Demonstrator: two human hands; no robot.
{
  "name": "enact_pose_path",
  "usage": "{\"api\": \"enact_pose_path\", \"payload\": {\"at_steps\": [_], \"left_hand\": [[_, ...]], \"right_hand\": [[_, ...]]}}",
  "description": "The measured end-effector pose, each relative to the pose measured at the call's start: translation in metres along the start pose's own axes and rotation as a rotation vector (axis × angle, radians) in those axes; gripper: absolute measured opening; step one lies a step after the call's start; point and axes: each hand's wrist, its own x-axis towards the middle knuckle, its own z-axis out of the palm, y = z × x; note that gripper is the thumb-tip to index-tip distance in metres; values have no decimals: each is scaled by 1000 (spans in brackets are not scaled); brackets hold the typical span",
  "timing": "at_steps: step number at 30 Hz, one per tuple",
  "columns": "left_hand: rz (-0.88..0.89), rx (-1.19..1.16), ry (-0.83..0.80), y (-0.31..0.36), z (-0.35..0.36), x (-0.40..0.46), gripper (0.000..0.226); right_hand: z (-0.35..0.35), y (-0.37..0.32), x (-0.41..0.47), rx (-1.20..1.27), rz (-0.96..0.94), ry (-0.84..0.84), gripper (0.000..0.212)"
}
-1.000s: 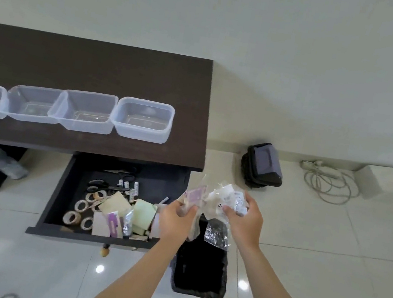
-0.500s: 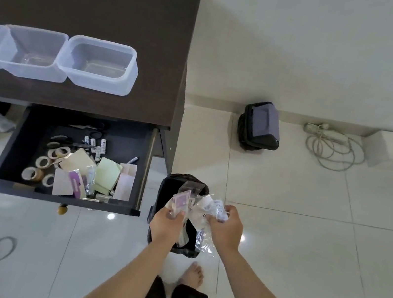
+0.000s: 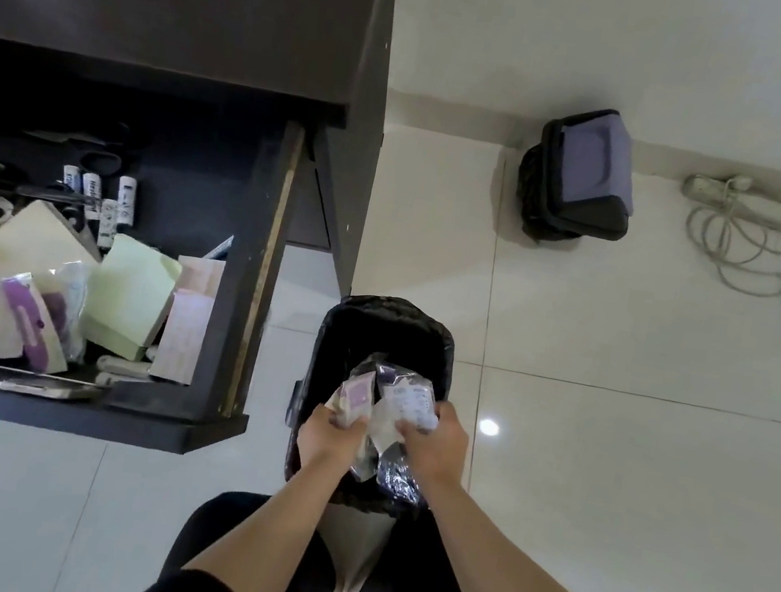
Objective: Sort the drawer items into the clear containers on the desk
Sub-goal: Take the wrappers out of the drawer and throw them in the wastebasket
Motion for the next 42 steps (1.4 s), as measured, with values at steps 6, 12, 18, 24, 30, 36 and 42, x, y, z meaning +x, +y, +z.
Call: {"api": "enact_pose_path", "payload": {"at_steps": [6,12,18,24,30,36,42], "left_hand": [[-6,-75,-121,-10,4,25,87],[16,-24,-148,4,-28,-22,72],[91,68,-145,21,-81,-113,59],[188,-42,-26,30,-134,-191,44],[377,-220,279,42,-187,-224,20],[474,-283,427,45,-260,-198,15],[419,-202,369,51,-347,-118,28]], "right_hand": [[8,17,21,-46,-22,-129,50],[-21,-5,-14,-4,0,-144,52],[-69,-53,-83,26,13,-138,33],[-92,-103,-159,44,-119,-122,16],[-69,-177,-200,126,-410,-91,10],[-25,-248,-208,130,-609,-101,6],[44,-286,-197,5,-518,-243,18]]}}
